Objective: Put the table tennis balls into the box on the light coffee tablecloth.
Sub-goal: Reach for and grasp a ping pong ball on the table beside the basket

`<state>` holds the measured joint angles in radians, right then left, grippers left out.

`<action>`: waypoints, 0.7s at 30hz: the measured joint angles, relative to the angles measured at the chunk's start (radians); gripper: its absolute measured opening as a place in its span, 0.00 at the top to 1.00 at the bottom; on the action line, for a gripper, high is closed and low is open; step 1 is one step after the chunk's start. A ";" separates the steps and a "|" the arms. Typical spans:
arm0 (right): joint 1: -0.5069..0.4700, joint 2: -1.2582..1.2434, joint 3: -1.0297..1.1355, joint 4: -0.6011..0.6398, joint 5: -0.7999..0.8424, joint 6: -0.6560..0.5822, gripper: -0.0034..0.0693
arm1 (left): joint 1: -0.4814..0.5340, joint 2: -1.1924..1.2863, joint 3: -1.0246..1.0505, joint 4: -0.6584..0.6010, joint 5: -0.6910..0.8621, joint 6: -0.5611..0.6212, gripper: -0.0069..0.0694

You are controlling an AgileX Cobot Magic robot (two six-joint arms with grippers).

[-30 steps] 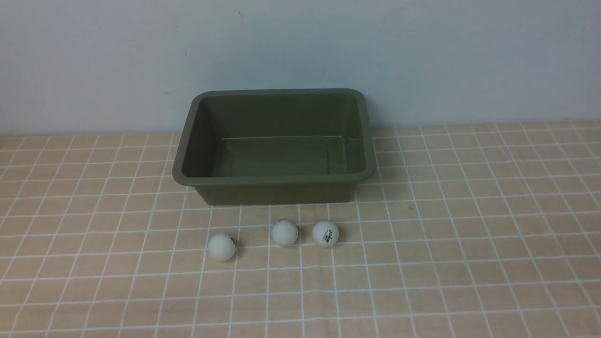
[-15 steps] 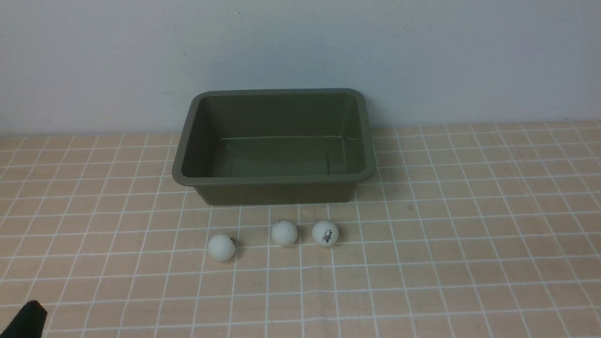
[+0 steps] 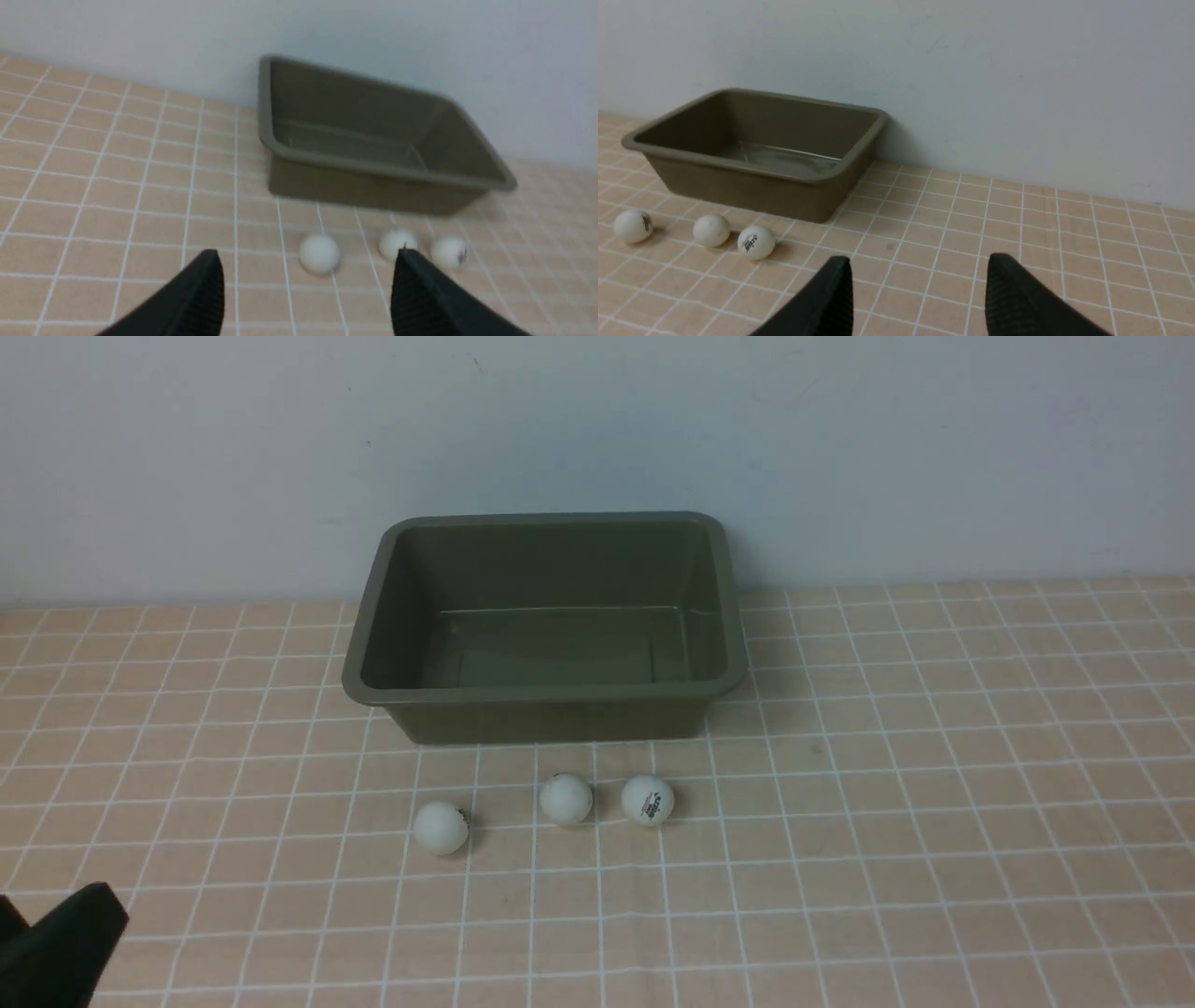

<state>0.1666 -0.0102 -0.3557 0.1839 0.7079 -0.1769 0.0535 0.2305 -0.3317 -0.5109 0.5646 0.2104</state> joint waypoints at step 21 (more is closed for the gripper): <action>0.000 0.258 -0.015 0.555 0.075 -0.686 0.46 | 0.000 0.970 -0.368 -0.504 0.174 0.988 0.38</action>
<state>0.1666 0.2475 -0.3708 0.7390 0.7828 -0.8630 0.0535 1.2001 -0.6998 -1.0153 0.7385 1.1984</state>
